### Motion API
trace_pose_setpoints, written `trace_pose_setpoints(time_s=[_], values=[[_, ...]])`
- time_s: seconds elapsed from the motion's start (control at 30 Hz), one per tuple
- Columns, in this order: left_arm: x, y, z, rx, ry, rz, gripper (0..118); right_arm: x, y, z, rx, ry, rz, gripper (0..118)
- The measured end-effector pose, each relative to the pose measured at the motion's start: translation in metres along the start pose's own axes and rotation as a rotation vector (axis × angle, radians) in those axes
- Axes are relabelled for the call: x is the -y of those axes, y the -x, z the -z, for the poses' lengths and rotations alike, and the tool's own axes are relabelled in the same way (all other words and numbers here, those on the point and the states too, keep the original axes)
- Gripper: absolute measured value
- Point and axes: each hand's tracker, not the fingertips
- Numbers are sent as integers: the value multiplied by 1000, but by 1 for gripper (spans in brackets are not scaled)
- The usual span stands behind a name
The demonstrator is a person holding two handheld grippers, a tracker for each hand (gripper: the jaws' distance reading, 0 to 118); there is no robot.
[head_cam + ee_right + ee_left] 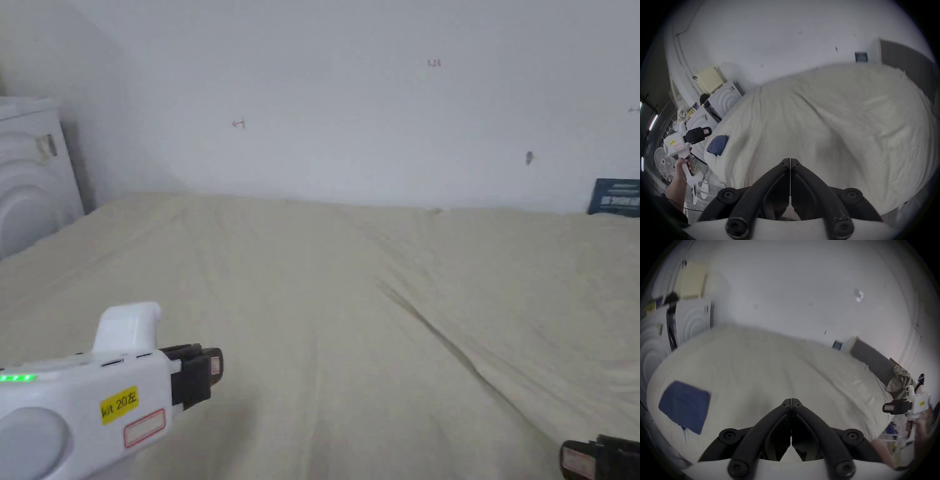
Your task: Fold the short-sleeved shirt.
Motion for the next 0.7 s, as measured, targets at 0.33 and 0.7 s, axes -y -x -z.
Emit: trace_pose_setpoints(time_s=[0.33, 0.7], values=[[3, -105, -51, -192, -399, 180, 0, 5, 22, -107, 160, -630, -221, 0], [72, -142, -57, -295, -628, 286, 0, 69, 16, -81, 440, -905, -334, 0]])
